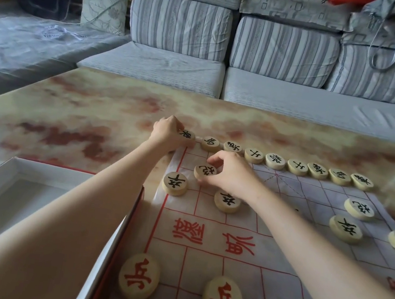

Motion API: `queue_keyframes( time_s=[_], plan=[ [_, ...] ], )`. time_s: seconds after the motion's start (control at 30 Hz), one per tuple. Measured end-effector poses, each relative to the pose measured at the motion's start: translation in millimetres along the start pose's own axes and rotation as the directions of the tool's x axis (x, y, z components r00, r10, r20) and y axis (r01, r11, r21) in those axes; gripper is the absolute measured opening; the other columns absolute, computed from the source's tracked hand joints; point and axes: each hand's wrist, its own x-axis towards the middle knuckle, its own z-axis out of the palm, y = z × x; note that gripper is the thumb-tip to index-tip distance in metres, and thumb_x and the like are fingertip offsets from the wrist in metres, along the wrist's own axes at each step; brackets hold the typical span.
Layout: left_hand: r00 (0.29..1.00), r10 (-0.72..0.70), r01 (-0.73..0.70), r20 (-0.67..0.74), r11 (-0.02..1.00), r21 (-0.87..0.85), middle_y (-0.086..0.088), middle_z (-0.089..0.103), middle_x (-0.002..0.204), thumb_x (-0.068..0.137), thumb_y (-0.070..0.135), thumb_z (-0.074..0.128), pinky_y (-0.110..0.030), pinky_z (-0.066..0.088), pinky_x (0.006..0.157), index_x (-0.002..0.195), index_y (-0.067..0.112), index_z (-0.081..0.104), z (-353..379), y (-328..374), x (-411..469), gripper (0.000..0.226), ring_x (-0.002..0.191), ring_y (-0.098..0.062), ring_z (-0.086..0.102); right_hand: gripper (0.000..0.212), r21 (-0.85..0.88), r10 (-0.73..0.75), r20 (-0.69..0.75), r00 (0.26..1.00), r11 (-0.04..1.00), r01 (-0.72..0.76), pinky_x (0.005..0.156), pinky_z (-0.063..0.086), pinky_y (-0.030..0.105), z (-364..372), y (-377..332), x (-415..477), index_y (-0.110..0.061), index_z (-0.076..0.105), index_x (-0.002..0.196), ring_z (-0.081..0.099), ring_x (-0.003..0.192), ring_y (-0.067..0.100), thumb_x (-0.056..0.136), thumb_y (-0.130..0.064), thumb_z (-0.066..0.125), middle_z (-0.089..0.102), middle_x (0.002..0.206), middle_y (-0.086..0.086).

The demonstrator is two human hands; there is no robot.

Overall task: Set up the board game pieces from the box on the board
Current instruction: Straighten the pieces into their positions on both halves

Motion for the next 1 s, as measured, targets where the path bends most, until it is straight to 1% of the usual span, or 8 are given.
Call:
queue_keyframes(
  time_s=[0.07, 0.17, 0.23, 0.37, 0.5, 0.7, 0.8, 1.0],
  plan=[
    [1.000, 0.005, -0.004, 0.026, 0.999, -0.037, -0.010, 0.060, 0.120, 0.051, 0.047, 0.070, -0.030, 0.042, 0.094, 0.115, 0.009, 0.059, -3.3, 0.3, -2.5, 0.076, 0.115, -0.028, 0.053, 0.056, -0.018, -0.008, -0.027, 1.000, 1.000, 0.008, 0.076, 0.036, 0.024, 1.6, -0.3, -1.2, -0.019, 0.057, 0.118, 0.048, 0.095, 0.010, 0.070, -0.040, 0.077, 0.057, 0.117, -0.002],
    [0.999, 0.012, -0.009, 0.035, 0.998, -0.070, -0.008, 0.061, 0.120, 0.068, 0.035, 0.077, -0.025, 0.042, 0.082, 0.119, 0.013, 0.059, -3.1, -3.3, -2.4, 0.057, 0.112, -0.024, 0.055, 0.054, -0.021, -0.003, -0.087, 0.996, 1.000, 0.001, 0.073, 0.039, 0.025, 5.7, -1.7, -2.5, -0.016, 0.059, 0.109, 0.052, 0.095, 0.014, 0.067, -0.043, 0.078, 0.059, 0.109, -0.001],
    [0.999, 0.014, -0.010, 0.036, 0.994, -0.110, -0.007, 0.062, 0.118, 0.071, 0.029, 0.076, -0.023, 0.042, 0.078, 0.117, 0.015, 0.061, -2.1, -6.7, -2.0, 0.051, 0.109, -0.023, 0.057, 0.053, -0.017, 0.005, -0.099, 0.995, 1.000, -0.007, 0.073, 0.042, 0.027, 7.9, -2.5, -2.5, -0.015, 0.059, 0.105, 0.055, 0.096, 0.016, 0.067, -0.045, 0.078, 0.060, 0.106, 0.000],
    [0.997, 0.018, -0.005, 0.071, 0.985, -0.174, -0.004, 0.062, 0.118, 0.072, 0.028, 0.076, -0.023, 0.040, 0.085, 0.118, 0.018, 0.062, -1.8, -8.5, -3.7, 0.049, 0.112, -0.021, 0.054, 0.055, -0.021, 0.004, -0.102, 0.995, 1.000, -0.006, 0.076, 0.045, 0.029, 8.6, -1.9, -2.1, -0.014, 0.058, 0.106, 0.055, 0.098, 0.017, 0.066, -0.047, 0.078, 0.059, 0.104, 0.001],
    [0.996, 0.038, -0.021, 0.077, 0.976, -0.216, -0.007, 0.061, 0.120, 0.074, 0.024, 0.075, -0.023, 0.039, 0.088, 0.121, 0.016, 0.060, -2.5, -9.3, -6.4, 0.050, 0.114, -0.021, 0.053, 0.069, -0.014, -0.012, -0.060, 0.998, 1.000, 0.011, 0.090, 0.045, 0.031, 5.6, -1.3, -3.8, -0.015, 0.053, 0.122, 0.053, 0.108, 0.017, 0.066, -0.049, 0.076, 0.056, 0.119, 0.000],
    [0.997, 0.040, -0.021, 0.072, 0.970, -0.242, -0.011, 0.060, 0.122, 0.075, 0.017, 0.073, -0.024, 0.039, 0.091, 0.123, 0.015, 0.059, -0.8, -10.3, -7.5, 0.050, 0.117, -0.025, 0.052, 0.054, 0.002, -0.043, -0.005, 0.999, 0.999, 0.043, 0.081, 0.036, 0.024, 2.2, 0.0, -6.2, -0.019, 0.056, 0.123, 0.052, 0.106, 0.015, 0.074, -0.035, 0.073, 0.056, 0.119, 0.001],
    [0.996, 0.051, -0.033, 0.073, 0.972, -0.231, -0.011, 0.060, 0.122, 0.075, 0.014, 0.073, -0.025, 0.039, 0.095, 0.122, 0.016, 0.059, -0.7, -10.8, -7.2, 0.049, 0.118, -0.024, 0.051, 0.053, 0.001, -0.043, -0.001, 0.999, 0.999, 0.043, 0.082, 0.035, 0.023, 2.1, -0.3, -6.7, -0.019, 0.055, 0.125, 0.051, 0.109, 0.016, 0.076, -0.033, 0.072, 0.055, 0.119, 0.001],
    [0.995, 0.065, -0.044, 0.075, 0.966, -0.256, -0.012, 0.060, 0.123, 0.076, 0.015, 0.072, -0.024, 0.040, 0.089, 0.123, 0.015, 0.059, -2.1, -9.9, -10.2, 0.049, 0.116, -0.025, 0.053, 0.051, -0.003, -0.057, -0.007, 0.998, 0.998, 0.057, 0.086, 0.037, 0.023, 2.4, 0.6, -7.0, -0.020, 0.055, 0.125, 0.050, 0.114, 0.016, 0.077, -0.030, 0.071, 0.055, 0.119, 0.002]
  ],
)
